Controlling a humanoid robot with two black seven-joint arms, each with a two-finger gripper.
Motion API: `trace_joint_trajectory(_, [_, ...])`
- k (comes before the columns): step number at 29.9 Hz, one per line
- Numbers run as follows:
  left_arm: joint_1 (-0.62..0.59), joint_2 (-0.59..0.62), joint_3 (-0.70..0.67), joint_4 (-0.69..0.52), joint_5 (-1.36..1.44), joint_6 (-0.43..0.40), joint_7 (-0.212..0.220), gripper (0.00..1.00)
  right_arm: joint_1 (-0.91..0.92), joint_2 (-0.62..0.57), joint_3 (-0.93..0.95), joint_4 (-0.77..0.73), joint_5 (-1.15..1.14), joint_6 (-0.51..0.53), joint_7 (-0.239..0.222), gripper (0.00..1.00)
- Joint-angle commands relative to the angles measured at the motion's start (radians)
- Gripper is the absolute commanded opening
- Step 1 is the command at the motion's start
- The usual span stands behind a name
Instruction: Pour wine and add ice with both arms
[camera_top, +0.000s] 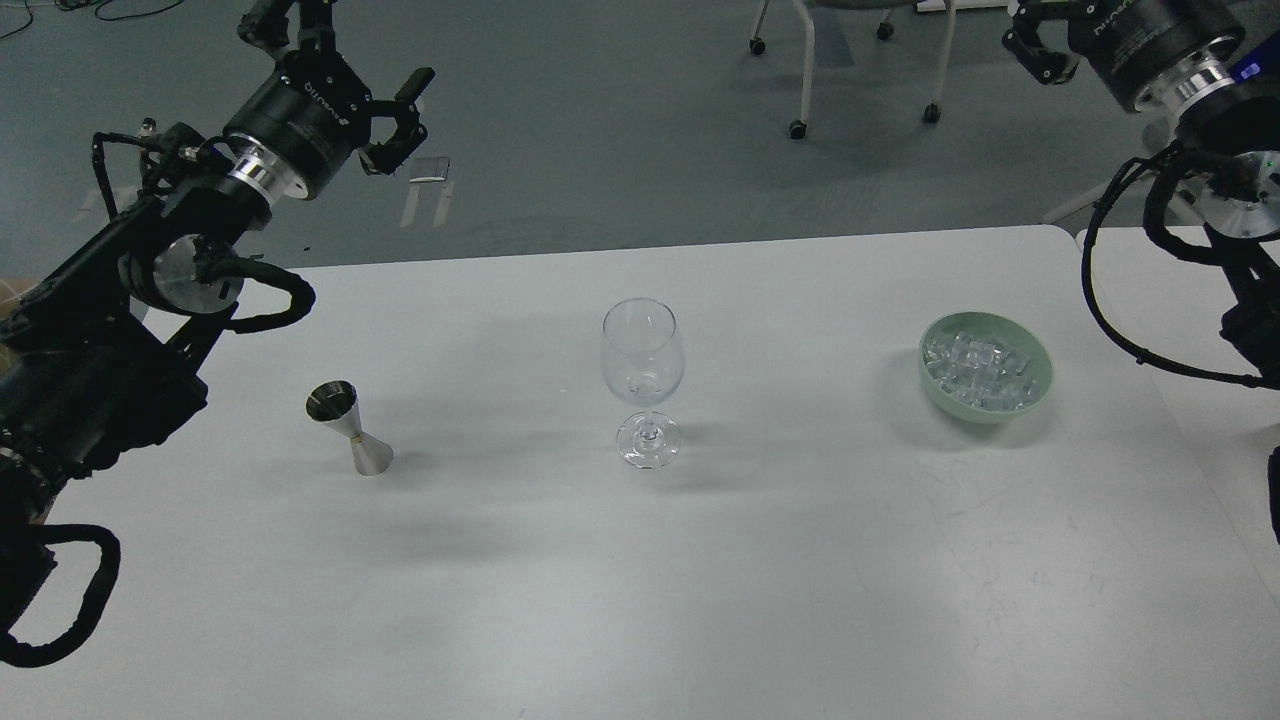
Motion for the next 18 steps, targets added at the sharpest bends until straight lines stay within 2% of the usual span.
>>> trace_joint_trajectory(1, [0.001, -0.001, 0.003, 0.0, 0.001, 0.0, -0.002, 0.99, 0.003, 0.018, 0.014, -0.027, 0.034, 0.0, 0.001, 1.0])
trace_joint_trajectory(9, [-0.005, 0.002, -0.001, 0.01, -0.005, 0.0, 0.006, 0.99, 0.014, 0.04, 0.014, -0.043, 0.03, 0.0, -0.001, 1.0])
trace_joint_trajectory(11, [-0.008, -0.004, -0.012, 0.074, -0.009, 0.0, 0.0, 0.99, 0.014, 0.033, 0.006, -0.04, 0.027, 0.0, -0.001, 1.0])
trace_joint_trajectory(18, [-0.011, -0.07, -0.101, 0.145, -0.009, 0.0, 0.0, 0.99, 0.014, 0.046, 0.003, -0.039, 0.027, 0.0, -0.001, 1.0])
